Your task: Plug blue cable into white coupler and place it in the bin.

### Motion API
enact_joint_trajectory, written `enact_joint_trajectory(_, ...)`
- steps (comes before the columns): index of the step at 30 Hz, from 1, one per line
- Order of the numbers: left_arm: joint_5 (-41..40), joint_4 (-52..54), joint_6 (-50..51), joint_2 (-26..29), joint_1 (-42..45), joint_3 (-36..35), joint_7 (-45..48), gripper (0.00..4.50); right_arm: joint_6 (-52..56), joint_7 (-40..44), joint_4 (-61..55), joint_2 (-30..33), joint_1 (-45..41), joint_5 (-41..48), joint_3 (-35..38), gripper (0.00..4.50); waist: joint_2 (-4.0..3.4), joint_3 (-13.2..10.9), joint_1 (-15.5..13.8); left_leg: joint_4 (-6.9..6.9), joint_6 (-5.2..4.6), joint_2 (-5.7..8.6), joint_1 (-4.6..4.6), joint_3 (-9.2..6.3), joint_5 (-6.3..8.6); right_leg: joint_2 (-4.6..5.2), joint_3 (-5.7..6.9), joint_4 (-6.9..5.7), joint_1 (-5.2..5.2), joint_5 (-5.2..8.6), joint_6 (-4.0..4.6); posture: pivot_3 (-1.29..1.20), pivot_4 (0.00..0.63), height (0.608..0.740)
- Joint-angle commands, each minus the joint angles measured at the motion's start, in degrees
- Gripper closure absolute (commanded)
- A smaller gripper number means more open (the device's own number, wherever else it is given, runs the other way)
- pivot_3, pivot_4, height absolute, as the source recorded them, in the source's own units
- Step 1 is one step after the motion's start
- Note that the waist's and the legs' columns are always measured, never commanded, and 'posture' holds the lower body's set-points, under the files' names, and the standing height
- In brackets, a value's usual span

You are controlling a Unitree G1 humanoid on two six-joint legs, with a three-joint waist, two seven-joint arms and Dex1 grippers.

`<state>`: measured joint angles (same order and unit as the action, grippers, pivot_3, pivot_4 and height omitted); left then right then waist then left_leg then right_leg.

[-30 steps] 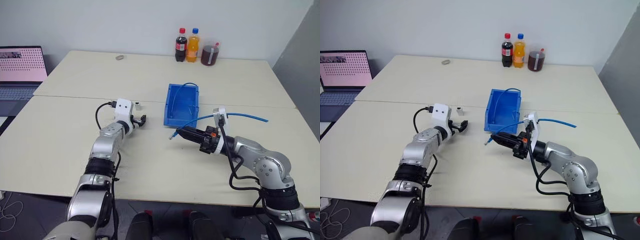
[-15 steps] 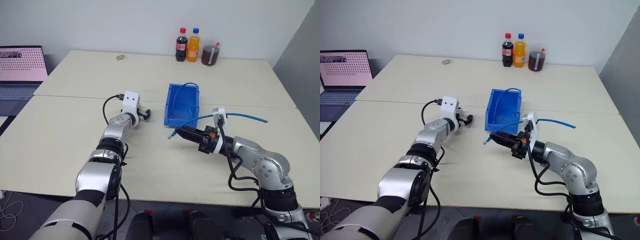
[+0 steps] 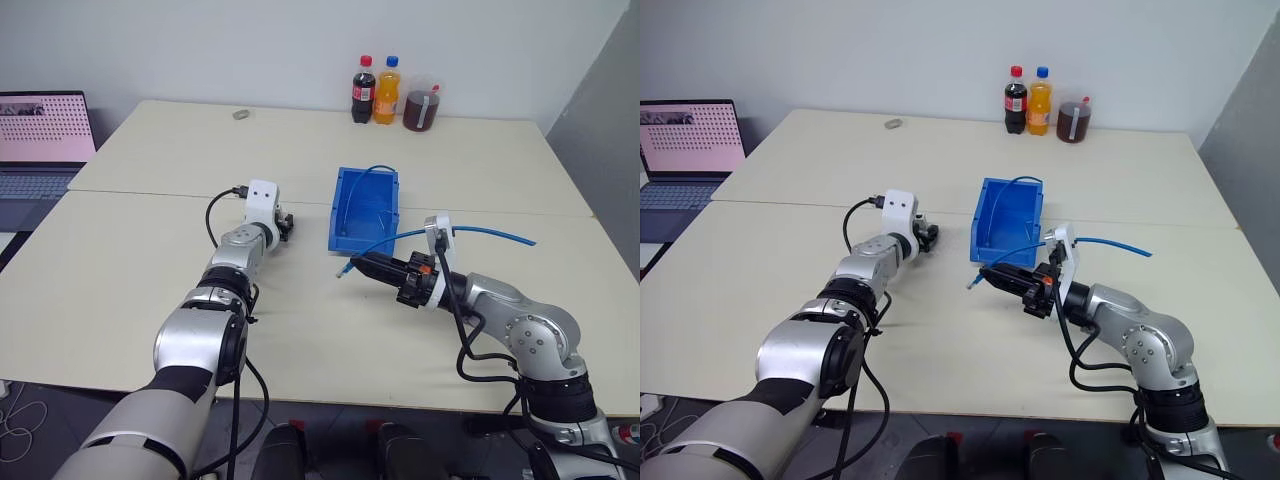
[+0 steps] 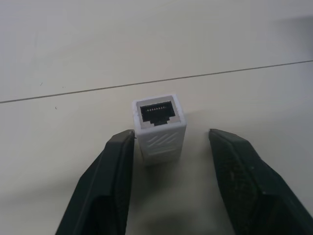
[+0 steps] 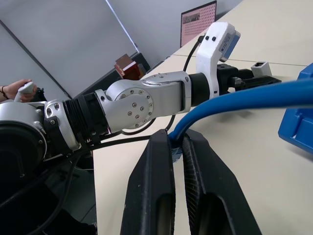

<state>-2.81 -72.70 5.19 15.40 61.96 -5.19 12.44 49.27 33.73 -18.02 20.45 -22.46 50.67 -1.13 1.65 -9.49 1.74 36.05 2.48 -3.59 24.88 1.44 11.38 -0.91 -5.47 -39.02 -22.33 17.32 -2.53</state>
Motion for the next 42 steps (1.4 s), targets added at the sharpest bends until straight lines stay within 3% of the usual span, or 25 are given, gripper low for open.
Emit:
enact_joint_trajectory(1,0.05,0.33,-1.37,-0.17,1.95,-1.15,-0.5,3.06,-0.66,0.11,-2.81,0.46,0.15,0.12,0.95,4.5,0.0,0.0,-0.01,0.0,0.0,0.0,0.0,0.0,0.0,0.0,0.0,0.0,0.0,0.0,0.0,0.0,0.15,0.74)
enact_joint_trajectory(5,0.01,0.53,-1.72,0.03,1.35,-1.58,-0.19,3.73,-0.85,0.09,-2.81,0.53,0.25,-0.13,0.88,4.5,0.0,0.0,-0.01,0.0,0.0,0.0,0.0,0.0,0.0,0.0,0.0,0.0,0.0,0.0,0.0,0.0,0.15,0.74)
enact_joint_trajectory(12,0.8,5.15,-2.45,2.22,-2.79,0.02,5.43,3.74,-1.01,-0.22,-3.94,1.1,1.17,-0.28,1.62,4.5,0.0,0.0,0.09,0.0,0.0,0.0,-0.01,0.01,0.0,0.0,-0.01,-0.01,0.0,0.0,0.0,0.0,0.15,0.74)
enact_joint_trajectory(14,-0.11,12.94,-1.37,3.54,-7.28,1.2,12.25,3.74,-1.03,0.0,-5.52,2.42,2.27,-0.48,1.95,4.5,-0.01,0.0,0.15,-0.01,0.01,-0.01,-0.01,0.02,0.0,0.0,-0.01,-0.02,0.0,0.0,0.01,0.0,0.15,0.74)
enact_joint_trajectory(20,-11.16,53.24,12.9,11.66,-27.71,6.58,39.77,3.74,-1.5,1.34,-12.65,7.79,7.31,-0.58,2.31,4.5,-0.04,0.0,0.27,-0.06,0.06,-0.08,-0.02,0.08,-0.02,0.03,-0.06,-0.05,-0.03,0.04,0.1,0.0,0.15,0.74)
enact_joint_trajectory(25,-13.9,67.62,16.52,18.73,-34.37,11.43,51.87,3.74,-2.17,3.17,-16.31,11.59,10.29,-2.11,1.44,4.5,-0.04,0.0,-0.12,0.0,0.04,-0.06,-0.04,-0.04,-0.01,0.03,0.04,-0.08,0.03,0.05,0.11,0.0,0.15,0.74)
enact_joint_trajectory(31,-10.47,68.26,11.34,21.78,-34.44,19.11,61.4,3.74,-5.12,5.16,-16.77,13.64,11.31,-5.83,-0.96,4.5,-0.03,0.0,0.11,0.06,-0.04,-0.06,-0.14,0.01,-0.05,0.01,-0.05,-0.05,0.09,0.06,0.0,0.0,0.15,0.74)
enact_joint_trajectory(42,-0.86,53.0,-2.89,16.53,-28.66,27.63,64.75,3.74,-11.48,8.21,-13.96,13.33,8.08,-15.0,-6.79,4.5,-0.03,0.03,-0.11,0.08,-0.04,-0.04,-0.1,0.01,-0.05,0.0,-0.05,-0.04,0.07,0.06,0.03,0.0,0.15,0.74)
